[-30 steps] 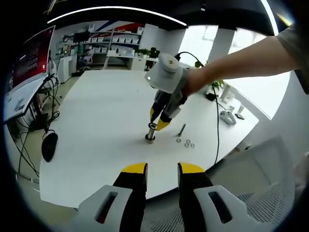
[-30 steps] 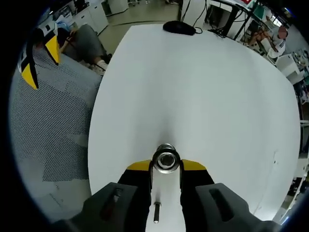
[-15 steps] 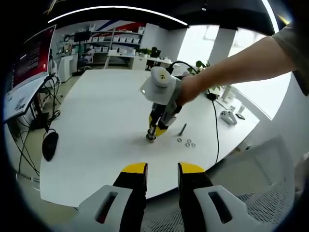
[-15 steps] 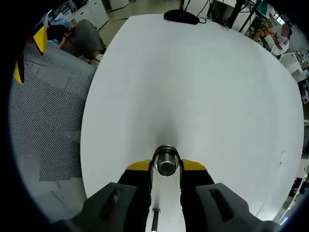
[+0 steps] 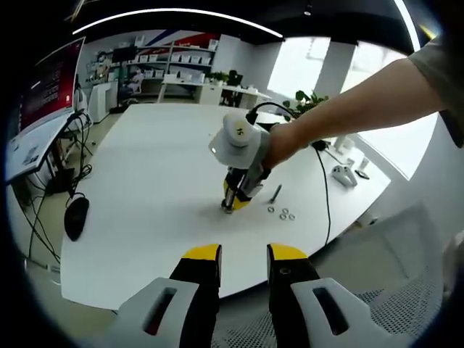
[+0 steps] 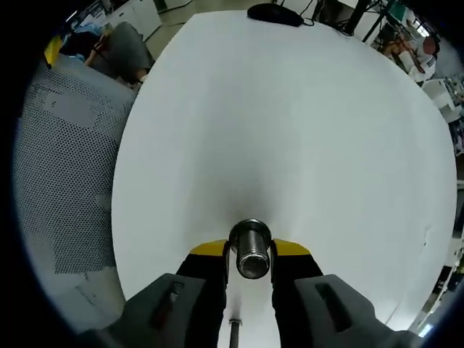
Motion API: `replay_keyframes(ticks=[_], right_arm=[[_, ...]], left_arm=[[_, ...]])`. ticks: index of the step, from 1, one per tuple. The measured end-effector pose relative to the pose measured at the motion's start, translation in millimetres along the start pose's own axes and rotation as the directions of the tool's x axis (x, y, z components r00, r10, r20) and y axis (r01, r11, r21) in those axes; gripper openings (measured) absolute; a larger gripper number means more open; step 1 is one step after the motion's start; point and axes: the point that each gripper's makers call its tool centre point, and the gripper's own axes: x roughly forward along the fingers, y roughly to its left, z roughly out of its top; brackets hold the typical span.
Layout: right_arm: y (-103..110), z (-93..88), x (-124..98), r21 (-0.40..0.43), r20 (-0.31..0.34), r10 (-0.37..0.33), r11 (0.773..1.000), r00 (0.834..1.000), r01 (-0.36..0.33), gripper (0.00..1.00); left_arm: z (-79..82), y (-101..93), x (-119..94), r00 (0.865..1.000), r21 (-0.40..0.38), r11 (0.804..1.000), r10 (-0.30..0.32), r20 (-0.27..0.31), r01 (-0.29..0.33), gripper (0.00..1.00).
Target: Place the washer onto the threaded stud by aligning its center hole with the stud, sliding it down to the base, and recovering from edge contact or off-axis alignment until the washer reaches the visible bottom stop.
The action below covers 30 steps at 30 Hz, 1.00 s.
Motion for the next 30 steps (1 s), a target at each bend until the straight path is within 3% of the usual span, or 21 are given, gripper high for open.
replay_keyframes(ticks=[7, 12, 17, 30], right_arm=[[1, -11.2, -5, 0.037, 0.004, -0.036, 0.999, 0.999, 0.036, 0.24], [3, -15.7, -17, 0.115, 0.054, -0.062, 0.992, 0.997, 0.056, 0.24], [9, -13.2, -34, 0.288, 0.15, -0.076, 0.957, 0.986, 0.03, 0.24], [24, -30.6, -68, 0.382, 0.22, -0.162, 0.922, 0.962, 0.068, 0.25]], left_arm=[[-1.0, -0.3, 0, 1.0, 0.008, 1.0, -0.002, -0.006, 0.002, 0.23], [-1.2, -1.2, 0, 1.0, 0.008, 1.0, -0.008, -0.007, 0.008, 0.23], [-1.2, -2.1, 0, 1.0, 0.007, 1.0, -0.011, -0.006, 0.011, 0.23], [-2.3, -5.5, 0, 1.0, 0.012, 1.0, -0.025, -0.01, 0.025, 0.23]])
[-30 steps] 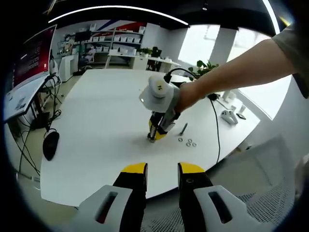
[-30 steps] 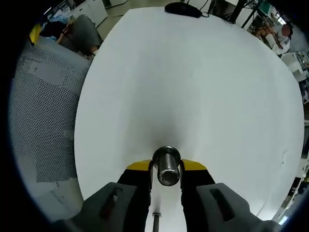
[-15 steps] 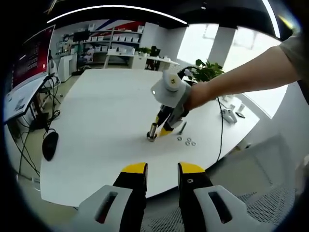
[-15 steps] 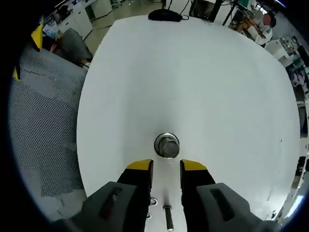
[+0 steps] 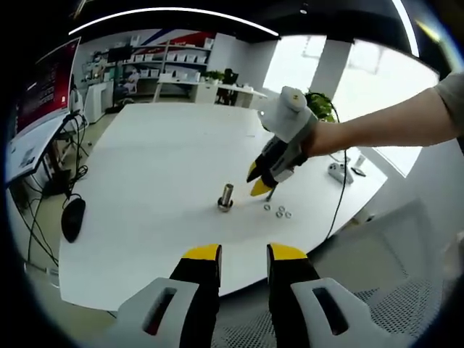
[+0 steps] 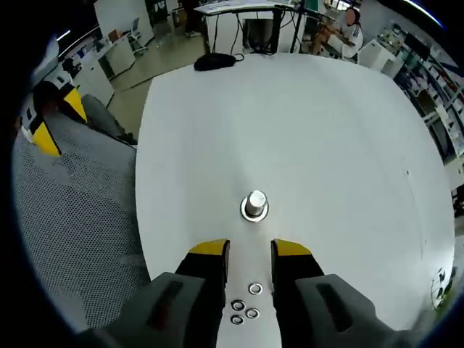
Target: Place the washer onto the threaded stud by aligning its center hole with the stud, sliding it down to the base, and recovering from edge contact or off-axis alignment until the washer reaches the visible bottom stop.
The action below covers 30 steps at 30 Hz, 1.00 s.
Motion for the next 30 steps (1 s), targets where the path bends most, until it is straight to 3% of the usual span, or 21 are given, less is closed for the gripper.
replay_keyframes(ticks=[17, 30], right_arm=[[8, -31.4, -32, 0.094, 0.036, -0.052, 0.994, 0.998, 0.049, 0.25], [4, -71.4, -46, 0.176, 0.018, -0.107, 0.979, 0.994, 0.102, 0.25]], left_arm=[[-6.1, -1.4, 1, 0.999, 0.008, 1.0, -0.006, -0.033, 0.006, 0.23], [-7.0, -5.6, 2, 0.999, 0.023, 0.999, -0.026, -0.044, 0.027, 0.23]])
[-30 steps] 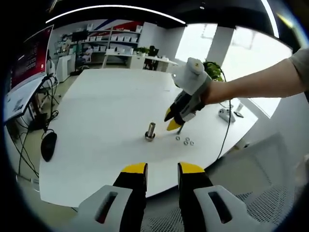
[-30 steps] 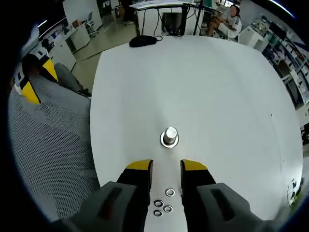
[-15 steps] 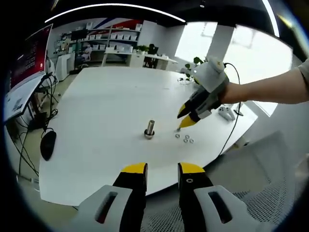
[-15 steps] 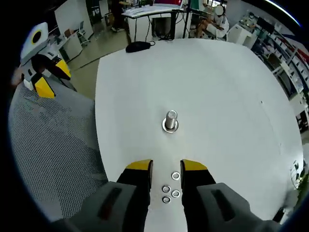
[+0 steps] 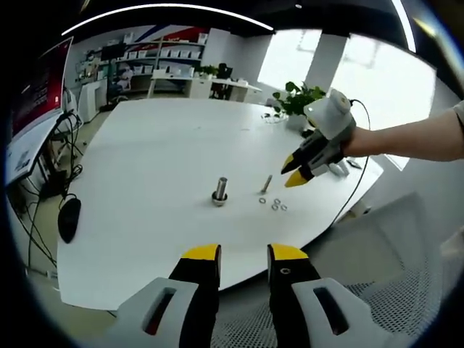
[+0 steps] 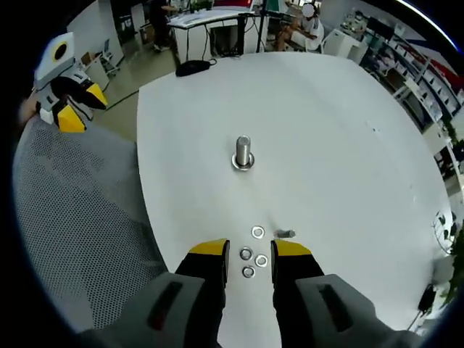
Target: Place the washer onto the threaded stud by aligning its center hole with the stud, sliding it down to the base, and recovering from edge contact or off-axis alignment until the washer reaches the visible bottom stop.
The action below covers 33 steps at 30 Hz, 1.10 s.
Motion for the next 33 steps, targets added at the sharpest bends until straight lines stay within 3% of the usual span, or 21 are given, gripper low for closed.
replay_keyframes(ticks=[6, 13, 20, 29, 33], right_arm=[[2, -13.9, -3, 0.06, -0.005, -0.005, 0.998, 1.0, 0.005, 0.25], [-2, -26.3, 9, 0.114, -0.026, -0.004, 0.993, 1.0, 0.007, 0.25], [0, -36.5, 23, 0.112, -0.082, -0.004, 0.994, 0.997, 0.013, 0.25], [3, -66.6, 47, 0.147, -0.163, 0.032, 0.989, 0.986, -0.007, 0.24], [1, -78.6, 58, 0.091, -0.224, 0.033, 0.996, 0.974, -0.012, 0.24]], left_arm=[[-0.7, -1.8, 1, 1.0, 0.006, 1.0, -0.011, -0.008, 0.011, 0.23], [-2.3, -2.9, 1, 1.0, 0.016, 1.0, -0.016, -0.02, 0.016, 0.23], [-0.4, -1.7, 1, 1.0, 0.007, 1.0, -0.011, -0.008, 0.011, 0.23], [-1.3, 0.0, 0, 1.0, -0.004, 1.0, 0.0, -0.009, 0.0, 0.23], [-1.7, 1.0, 0, 1.0, -0.006, 1.0, 0.006, -0.009, -0.006, 0.23]])
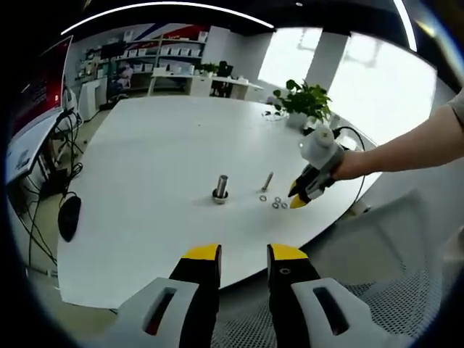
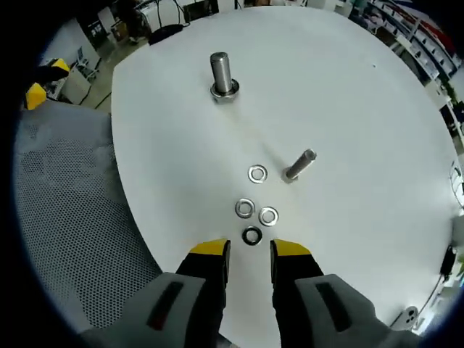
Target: Place the washer onto the threaded stud by aligning its center hole with the stud, sliding it down to the base, and recovering from edge contact or off-axis alignment until the washer reaches the visible bottom stop.
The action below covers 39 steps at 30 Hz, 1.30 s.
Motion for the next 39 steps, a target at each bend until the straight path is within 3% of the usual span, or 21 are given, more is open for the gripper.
replay_keyframes(ticks=[8, 13, 18, 21, 39], right_arm=[[-9, 4.1, 8, 0.058, 0.014, 0.011, 0.998, 1.0, -0.012, 0.23], [-9, 4.3, 8, -0.002, 0.011, 0.001, 1.0, 1.0, -0.001, 0.21], [-8, 4.7, 8, 0.024, 0.04, 0.008, 1.0, 0.999, -0.009, 0.23], [-7, 4.3, 8, -0.042, 0.043, 0.012, 0.999, 0.999, -0.01, 0.23], [-2, 4.8, 8, -0.05, 0.004, 0.019, 0.999, 1.0, -0.019, 0.3]], left_arm=[[0.5, 2.1, 0, 1.0, -0.006, 1.0, 0.012, -0.001, -0.012, 0.23], [0.4, 3.3, 1, 1.0, -0.012, 1.0, 0.017, -0.002, -0.017, 0.23], [-0.5, 2.7, 2, 1.0, -0.01, 1.0, 0.014, -0.008, -0.014, 0.22], [-0.9, 2.4, 2, 1.0, -0.009, 1.0, 0.011, -0.011, -0.012, 0.22], [-0.7, 2.1, 2, 1.0, -0.008, 1.0, 0.006, -0.006, -0.006, 0.22]])
